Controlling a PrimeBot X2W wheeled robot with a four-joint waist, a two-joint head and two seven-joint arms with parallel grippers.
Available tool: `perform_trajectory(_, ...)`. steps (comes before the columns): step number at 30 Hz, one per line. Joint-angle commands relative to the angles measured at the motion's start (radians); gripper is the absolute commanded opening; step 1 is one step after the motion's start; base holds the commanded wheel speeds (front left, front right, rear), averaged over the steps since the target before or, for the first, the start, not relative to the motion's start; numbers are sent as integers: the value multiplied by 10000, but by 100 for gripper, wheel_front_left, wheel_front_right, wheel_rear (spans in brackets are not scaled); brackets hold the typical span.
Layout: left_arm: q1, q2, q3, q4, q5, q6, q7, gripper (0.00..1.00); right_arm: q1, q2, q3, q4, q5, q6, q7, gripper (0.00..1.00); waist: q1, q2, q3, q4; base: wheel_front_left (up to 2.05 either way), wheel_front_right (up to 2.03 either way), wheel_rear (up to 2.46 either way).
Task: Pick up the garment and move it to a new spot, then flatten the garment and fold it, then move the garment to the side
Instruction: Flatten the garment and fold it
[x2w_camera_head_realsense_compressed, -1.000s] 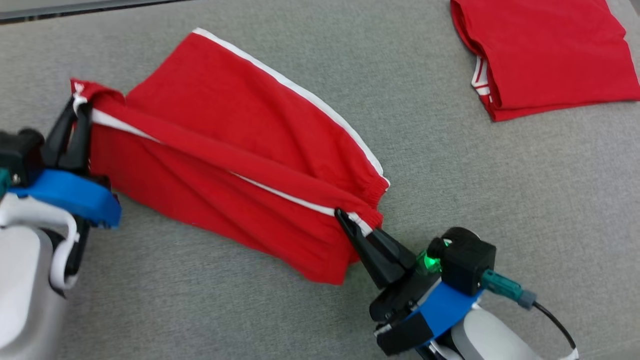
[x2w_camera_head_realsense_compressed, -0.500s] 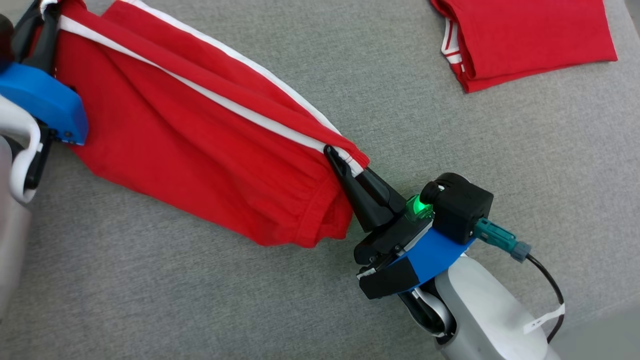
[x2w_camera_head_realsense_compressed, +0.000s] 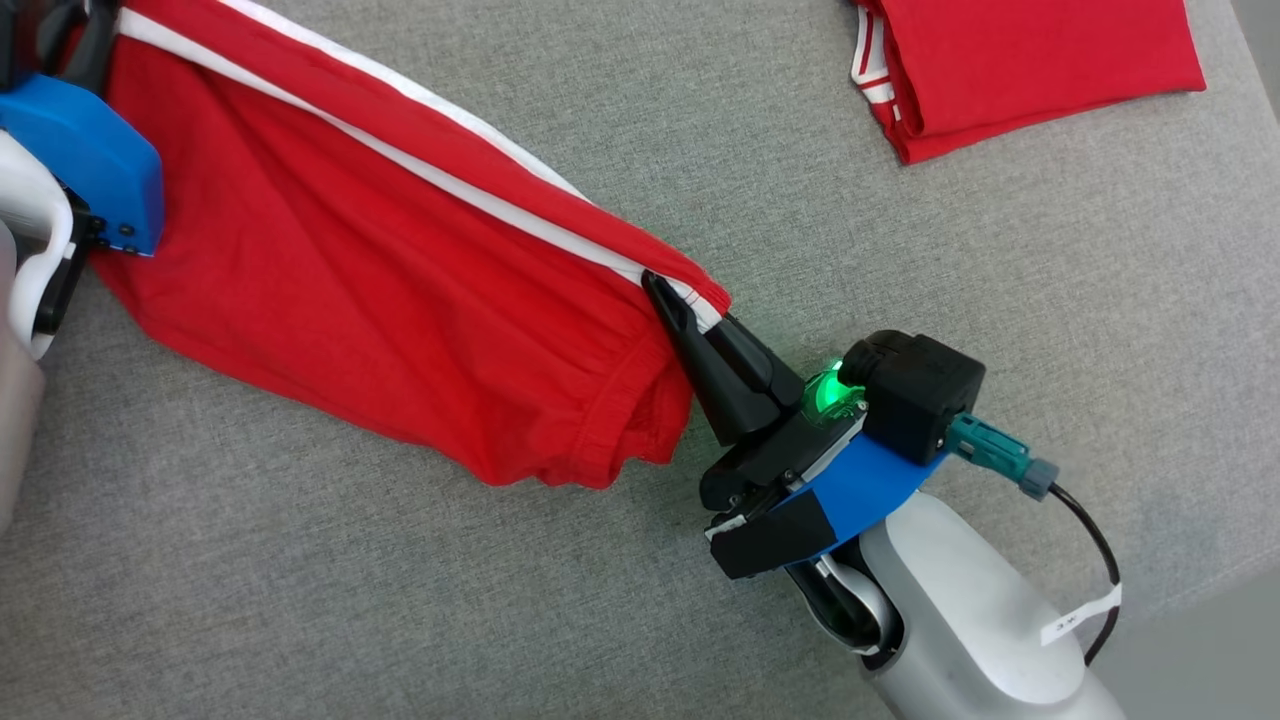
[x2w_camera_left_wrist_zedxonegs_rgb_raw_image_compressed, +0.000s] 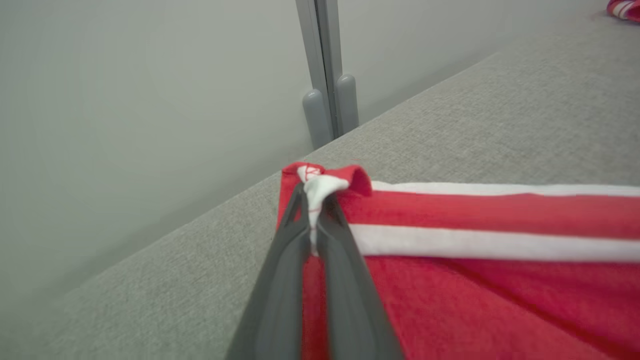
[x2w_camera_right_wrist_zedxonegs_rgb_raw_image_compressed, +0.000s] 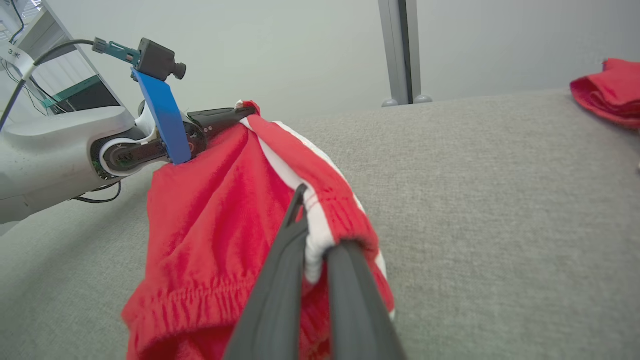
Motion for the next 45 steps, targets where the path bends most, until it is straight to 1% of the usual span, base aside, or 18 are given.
perform_trajectory(1,-219,118,-93,181,-97,16,-98,28,-186,-19,59,82,98,-3,-28,100,-1,-1,-2,-17,0,0,0)
perform_trajectory(2,-287,109,-175,275,-138,16,-165,74,-193,-19,96,131,132,-3,-40,100,-1,-1,-9,-26,0,0,0)
perform_trajectory(3,-306,87,-258,385,-169,16,-234,100,-209,-18,127,191,150,-1,-52,100,-1,-1,-34,-25,0,0,0)
perform_trajectory(7,-388,77,-538,726,-369,14,-576,100,-107,-16,117,361,102,-1,-99,100,-1,-1,-273,-22,0,0,0)
perform_trajectory(11,-294,91,-747,935,-677,13,-1099,100,394,-16,-195,427,-100,-1,-112,100,-1,-1,-668,22,0,0,0)
perform_trajectory(19,267,235,-712,873,-1109,18,-2055,100,1844,-15,-1520,-271,-726,-1,-140,100,-1,-1,-1532,185,0,0,0)
perform_trajectory(27,1242,557,-448,246,-1349,257,-2545,100,3257,-13,-2773,-1294,-1312,-1,-156,100,-1,-1,-2165,302,0,0,0)
perform_trajectory(31,1756,809,-333,-229,-1429,353,-2612,100,3933,-12,-3259,-1820,-1357,-1,-164,100,-1,-1,-2249,359,0,0,0)
perform_trajectory(35,2052,1003,-236,-573,-1621,361,-2542,100,4272,-11,-3370,-2101,-1329,-1,-162,100,-1,-1,-2240,350,0,0,0)
perform_trajectory(40,2153,1169,-413,-819,-2010,154,-1997,100,4085,-13,-3258,-2193,-1434,-1,-64,100,-1,-1,-2194,321,0,0,0)
perform_trajectory(45,2142,1225,-651,-757,-2436,55,-1366,100,3902,-11,-3142,-2187,-1462,-1,-29,100,-1,-1,-2070,290,0,0,0)
